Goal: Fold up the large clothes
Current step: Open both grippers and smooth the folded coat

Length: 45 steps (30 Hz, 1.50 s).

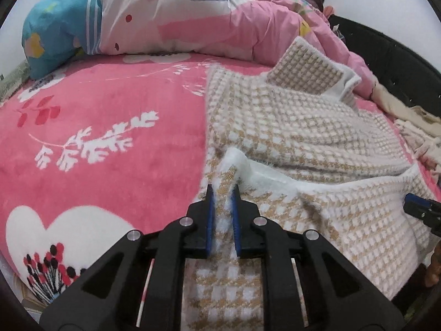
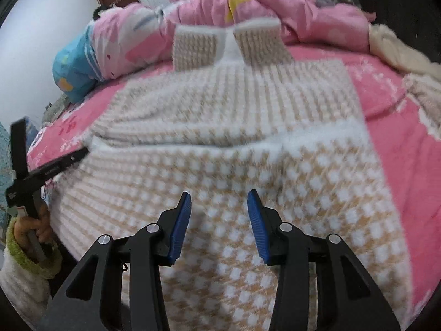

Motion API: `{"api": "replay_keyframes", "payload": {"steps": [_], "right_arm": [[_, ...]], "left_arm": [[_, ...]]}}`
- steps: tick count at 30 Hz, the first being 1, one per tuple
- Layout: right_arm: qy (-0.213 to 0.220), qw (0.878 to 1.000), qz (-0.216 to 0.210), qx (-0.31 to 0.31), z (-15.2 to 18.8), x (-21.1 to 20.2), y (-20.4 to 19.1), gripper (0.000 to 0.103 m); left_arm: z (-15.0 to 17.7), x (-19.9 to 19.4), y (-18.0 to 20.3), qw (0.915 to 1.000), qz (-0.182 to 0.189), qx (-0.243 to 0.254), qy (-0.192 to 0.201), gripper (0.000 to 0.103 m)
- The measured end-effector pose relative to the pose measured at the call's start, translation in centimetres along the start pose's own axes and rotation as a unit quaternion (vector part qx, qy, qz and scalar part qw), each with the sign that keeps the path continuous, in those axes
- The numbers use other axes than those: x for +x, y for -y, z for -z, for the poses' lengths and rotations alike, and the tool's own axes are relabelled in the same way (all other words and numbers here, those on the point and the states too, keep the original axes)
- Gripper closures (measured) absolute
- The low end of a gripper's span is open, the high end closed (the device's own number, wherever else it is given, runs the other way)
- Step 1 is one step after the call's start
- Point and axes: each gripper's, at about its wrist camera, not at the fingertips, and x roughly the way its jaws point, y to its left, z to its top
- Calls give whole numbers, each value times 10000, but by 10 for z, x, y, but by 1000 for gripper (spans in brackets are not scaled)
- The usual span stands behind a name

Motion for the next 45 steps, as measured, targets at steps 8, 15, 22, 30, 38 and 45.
{"api": "replay_keyframes", "payload": {"steps": [8, 15, 22, 30, 38, 45], "right_arm": [[-260, 9971, -196, 683, -3, 24, 38, 64], [155, 9936, 881, 696, -2, -33, 63, 63], [-393, 9873, 1388, 665, 6, 4, 86, 65], [168, 9928, 1002, 636, -20, -32, 63, 65], [-395, 9903, 674, 1149, -21, 3, 89, 68], [-99, 9992, -395, 31, -15, -38, -13, 65]], "left_arm": [[-2, -20, -1, 9994, 105, -190, 261, 69], [9, -58, 26, 9935, 928, 208, 625, 56], [35, 0, 59, 9963, 587, 579, -245, 49], [31, -2, 56, 9960, 708, 466, -275, 49], [31, -1, 49, 9945, 948, 383, -215, 49], [31, -1, 48, 9942, 983, 365, -220, 49]]}}
